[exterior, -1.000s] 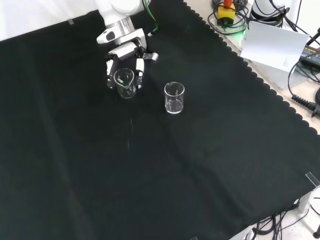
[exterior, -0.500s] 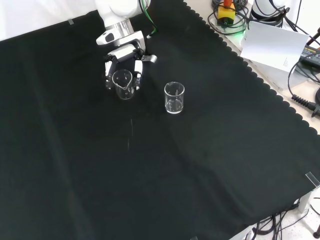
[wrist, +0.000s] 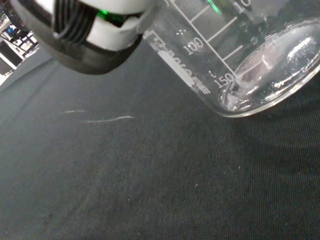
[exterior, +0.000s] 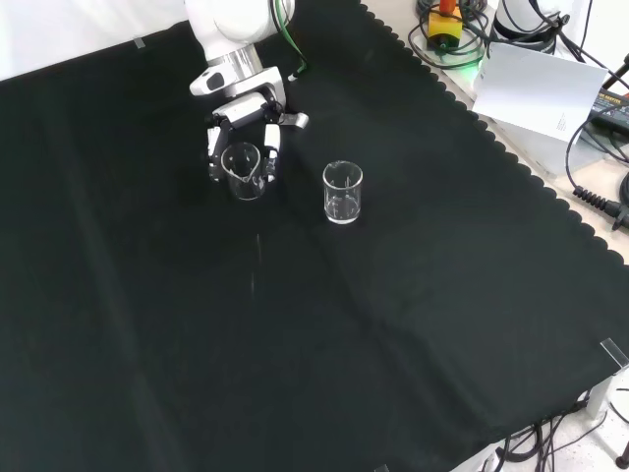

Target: Place the beaker back on the table.

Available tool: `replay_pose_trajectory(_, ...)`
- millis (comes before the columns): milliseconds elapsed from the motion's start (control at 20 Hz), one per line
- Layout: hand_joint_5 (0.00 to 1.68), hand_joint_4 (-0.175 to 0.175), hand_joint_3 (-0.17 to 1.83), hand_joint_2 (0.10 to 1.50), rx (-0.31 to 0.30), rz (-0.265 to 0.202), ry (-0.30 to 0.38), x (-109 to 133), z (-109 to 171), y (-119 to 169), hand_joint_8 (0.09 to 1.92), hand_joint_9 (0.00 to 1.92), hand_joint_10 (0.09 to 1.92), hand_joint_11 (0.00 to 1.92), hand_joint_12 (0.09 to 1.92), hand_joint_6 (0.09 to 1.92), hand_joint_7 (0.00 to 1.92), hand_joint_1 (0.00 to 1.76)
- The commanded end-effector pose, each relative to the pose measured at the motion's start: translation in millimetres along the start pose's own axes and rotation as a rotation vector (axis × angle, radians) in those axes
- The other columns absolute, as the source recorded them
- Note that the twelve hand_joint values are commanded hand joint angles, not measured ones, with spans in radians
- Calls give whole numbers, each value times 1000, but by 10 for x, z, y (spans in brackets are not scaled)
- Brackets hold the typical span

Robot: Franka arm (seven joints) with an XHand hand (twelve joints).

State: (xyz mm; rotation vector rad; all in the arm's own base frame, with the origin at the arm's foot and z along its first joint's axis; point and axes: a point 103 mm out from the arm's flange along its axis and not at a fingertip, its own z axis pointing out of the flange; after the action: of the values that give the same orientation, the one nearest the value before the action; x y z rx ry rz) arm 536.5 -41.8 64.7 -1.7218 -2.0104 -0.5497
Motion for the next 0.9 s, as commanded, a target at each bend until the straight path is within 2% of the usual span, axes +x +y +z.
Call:
replay_pose_trajectory(50, 1245, -175, -175, 1003, 6, 1, 17, -14, 17, -2, 554, 1647, 87, 1176, 612, 526, 1342, 1535)
replay_pose_trajectory(100, 1237, -175, -175, 1006, 12, 1, 18, -21, 24, -5, 572, 1642, 87, 1170, 616, 553, 1331, 1534)
replay_pose_trajectory(250, 1196, -144, -175, 1032, 34, -1, 6, -35, 48, -8, 607, 1573, 87, 1219, 661, 638, 1296, 1439)
replay_pose_trajectory(350, 1129, -120, -172, 1056, 57, -1, -2, -41, 58, -7, 731, 1541, 87, 1231, 673, 764, 1211, 1414)
replay_pose_trajectory(400, 1114, -65, -168, 1076, 71, -2, -8, -43, 62, -8, 721, 1499, 87, 1246, 689, 789, 1206, 1357)
replay_pose_trajectory(500, 1005, -48, -173, 1000, 88, -7, -22, -45, 60, -12, 703, 1412, 87, 1231, 739, 812, 1106, 1308)
replay_pose_trajectory(650, 861, -32, -175, 959, 126, 3, -34, -50, 43, -16, 735, 1272, 87, 1039, 894, 860, 886, 1237)
replay_pose_trajectory(800, 660, -1, -175, 937, 155, 10, -64, -37, 31, -29, 720, 1019, 87, 645, 1144, 867, 630, 1141)
replay_pose_trajectory(900, 519, -1, -175, 925, 174, 17, -67, -25, 23, -37, 702, 889, 87, 437, 1254, 810, 490, 1103)
